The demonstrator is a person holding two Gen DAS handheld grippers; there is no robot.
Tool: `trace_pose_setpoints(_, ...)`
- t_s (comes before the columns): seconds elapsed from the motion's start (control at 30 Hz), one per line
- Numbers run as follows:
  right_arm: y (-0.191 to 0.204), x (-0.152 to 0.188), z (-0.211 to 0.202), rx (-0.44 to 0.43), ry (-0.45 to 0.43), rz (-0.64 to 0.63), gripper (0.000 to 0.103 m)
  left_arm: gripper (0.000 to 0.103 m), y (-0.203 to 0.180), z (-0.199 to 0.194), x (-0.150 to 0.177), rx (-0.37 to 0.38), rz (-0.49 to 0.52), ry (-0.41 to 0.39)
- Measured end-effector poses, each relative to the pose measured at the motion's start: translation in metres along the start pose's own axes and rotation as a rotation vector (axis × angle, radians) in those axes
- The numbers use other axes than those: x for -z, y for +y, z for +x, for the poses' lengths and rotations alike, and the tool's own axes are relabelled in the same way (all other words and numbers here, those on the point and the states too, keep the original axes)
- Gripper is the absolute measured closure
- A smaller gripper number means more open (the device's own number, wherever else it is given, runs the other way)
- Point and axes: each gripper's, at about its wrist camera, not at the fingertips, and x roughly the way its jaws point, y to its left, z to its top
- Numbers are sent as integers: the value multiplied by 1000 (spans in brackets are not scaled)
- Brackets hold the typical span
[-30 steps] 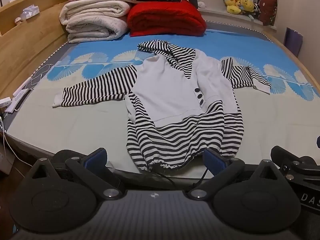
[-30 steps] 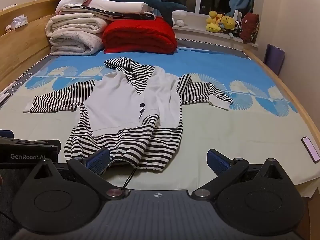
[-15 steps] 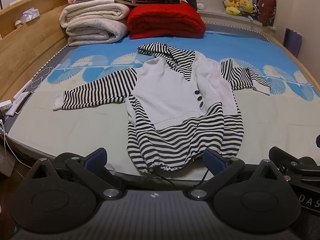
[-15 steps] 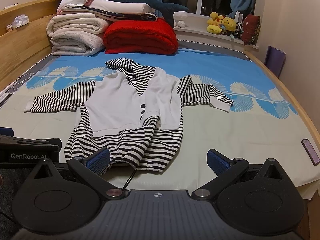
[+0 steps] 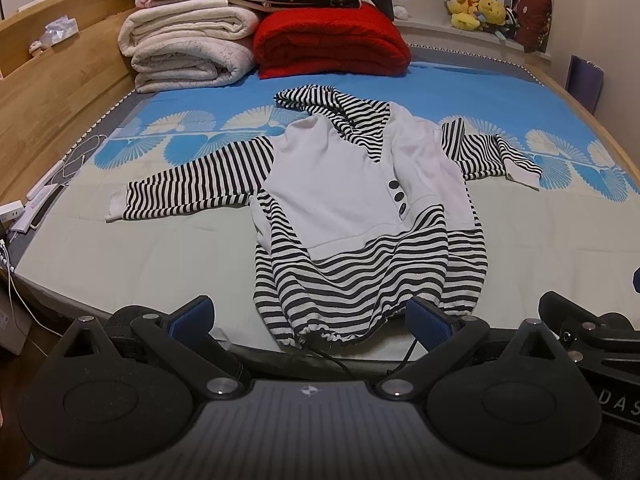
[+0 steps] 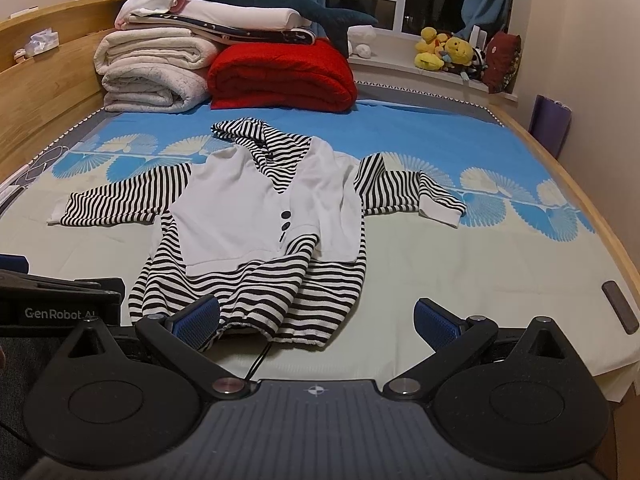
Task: Fold small clothes
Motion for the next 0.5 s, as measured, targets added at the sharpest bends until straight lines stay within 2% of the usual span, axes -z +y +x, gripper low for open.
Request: trace_pose_setpoints(0.5,0,1,0,-2,2,2,1,1,0,0,1,0,0,1)
